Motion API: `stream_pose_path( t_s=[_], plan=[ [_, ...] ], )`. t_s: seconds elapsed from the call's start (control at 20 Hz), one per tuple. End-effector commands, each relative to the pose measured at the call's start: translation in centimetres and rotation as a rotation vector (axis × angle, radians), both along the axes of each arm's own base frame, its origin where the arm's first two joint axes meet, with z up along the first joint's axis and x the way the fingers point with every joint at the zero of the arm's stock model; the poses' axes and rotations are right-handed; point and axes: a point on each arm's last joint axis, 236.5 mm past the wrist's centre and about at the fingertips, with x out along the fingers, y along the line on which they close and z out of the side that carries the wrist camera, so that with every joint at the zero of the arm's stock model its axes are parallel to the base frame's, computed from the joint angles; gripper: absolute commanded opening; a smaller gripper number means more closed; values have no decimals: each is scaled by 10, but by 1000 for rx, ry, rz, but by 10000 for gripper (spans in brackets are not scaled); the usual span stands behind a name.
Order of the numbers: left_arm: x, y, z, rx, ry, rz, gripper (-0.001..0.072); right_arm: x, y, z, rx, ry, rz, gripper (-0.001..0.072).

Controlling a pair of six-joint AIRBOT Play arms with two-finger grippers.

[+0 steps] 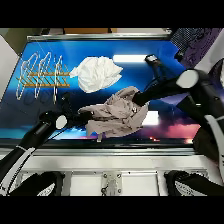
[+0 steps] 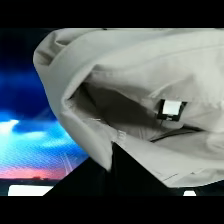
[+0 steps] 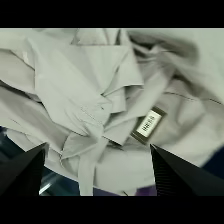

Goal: Fold the clothes and pants, and hang the long-sleeved shirts on hangers.

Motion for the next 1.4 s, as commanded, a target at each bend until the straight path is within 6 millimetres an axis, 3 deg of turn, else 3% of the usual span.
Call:
stream_pose_path(
  t_s=[0.0, 0.15, 0.2, 0.3, 0.6, 0.85, 1.0, 1.15, 1.3, 1.35],
  plan=[
    [-1, 11, 13, 19, -22, -30, 14, -2, 39, -70, -62, 101, 79, 709],
    [0, 15, 14, 21, -24, -24, 14, -9, 51, -107, -45, 213, 84, 675],
    [0, 15, 14, 21, -24, -23, 14, -12, 57, -112, -18, 241, 87, 592],
    [0, 15, 14, 21, -24, -23, 14, -18, 73, -113, 52, 283, 96, 583],
    [0, 15, 14, 21, -25, -24, 14, -18, 73, -116, 53, 292, 96, 582],
    [0, 15, 14, 22, -24, -26, 14, -6, 36, -119, -83, 233, 72, 591],
    [0, 15, 14, 24, -26, -30, 14, -10, 22, -113, -50, 312, -16, 593],
    [0, 15, 13, 24, -25, -30, 14, -26, 52, -118, 64, 403, 2, 593],
    [0, 15, 13, 25, -23, -30, 14, -24, 80, -122, 133, 405, 0, 588],
    [-1, 15, 13, 25, -21, -31, 14, -20, 83, -122, 135, 380, -3, 530]
  ],
)
